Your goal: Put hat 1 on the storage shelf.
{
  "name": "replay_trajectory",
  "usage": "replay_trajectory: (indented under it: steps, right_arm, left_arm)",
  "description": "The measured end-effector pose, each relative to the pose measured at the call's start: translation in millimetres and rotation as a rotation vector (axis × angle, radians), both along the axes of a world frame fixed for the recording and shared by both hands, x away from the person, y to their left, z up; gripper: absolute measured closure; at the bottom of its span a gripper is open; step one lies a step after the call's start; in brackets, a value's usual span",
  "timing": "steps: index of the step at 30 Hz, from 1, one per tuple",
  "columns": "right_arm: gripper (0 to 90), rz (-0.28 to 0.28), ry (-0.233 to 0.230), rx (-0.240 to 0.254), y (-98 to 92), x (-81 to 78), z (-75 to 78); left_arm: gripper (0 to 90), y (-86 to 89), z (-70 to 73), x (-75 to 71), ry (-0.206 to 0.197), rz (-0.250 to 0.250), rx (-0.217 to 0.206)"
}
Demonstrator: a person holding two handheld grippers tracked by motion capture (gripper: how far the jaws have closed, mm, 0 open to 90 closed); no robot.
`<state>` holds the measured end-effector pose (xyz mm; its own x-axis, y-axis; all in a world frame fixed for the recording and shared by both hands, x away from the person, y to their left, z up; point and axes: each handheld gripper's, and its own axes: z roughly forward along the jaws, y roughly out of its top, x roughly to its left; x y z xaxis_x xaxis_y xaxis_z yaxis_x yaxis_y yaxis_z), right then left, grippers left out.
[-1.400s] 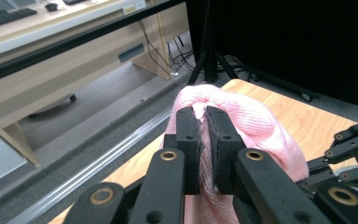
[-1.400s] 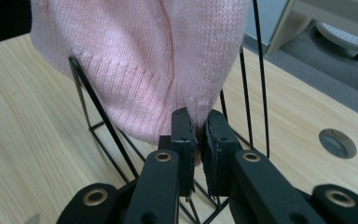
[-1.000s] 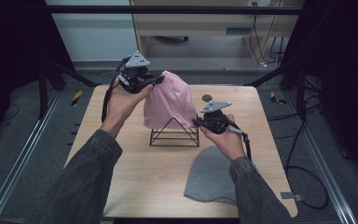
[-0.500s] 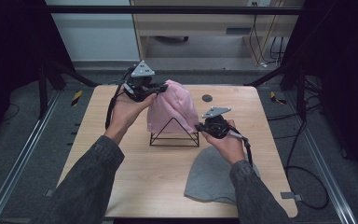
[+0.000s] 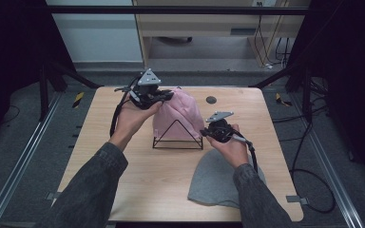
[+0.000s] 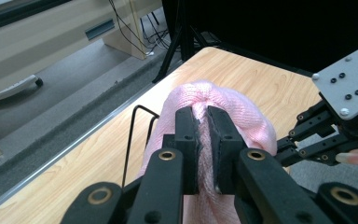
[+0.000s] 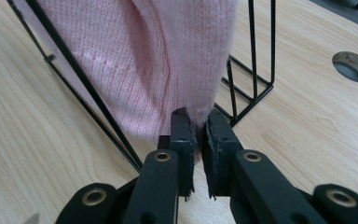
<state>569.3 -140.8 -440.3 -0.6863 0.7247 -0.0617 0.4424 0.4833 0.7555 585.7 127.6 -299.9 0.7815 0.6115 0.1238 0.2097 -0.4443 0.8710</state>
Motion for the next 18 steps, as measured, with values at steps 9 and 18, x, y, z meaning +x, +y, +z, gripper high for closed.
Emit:
replay_trajectory:
  steps: [9, 18]
  right_arm:
    - [83.5, -0.008, 0.015, -0.010, 1.3, 2.4, -4.7]
    - [83.5, -0.016, 0.026, -0.019, 1.1, 4.1, -8.2]
  left_arm:
    - [82.7, 0.2, -6.6, -0.7, 0.008, -0.006, -0.006]
    - [82.1, -2.1, -10.4, -7.4, 0.007, -0.023, -0.007]
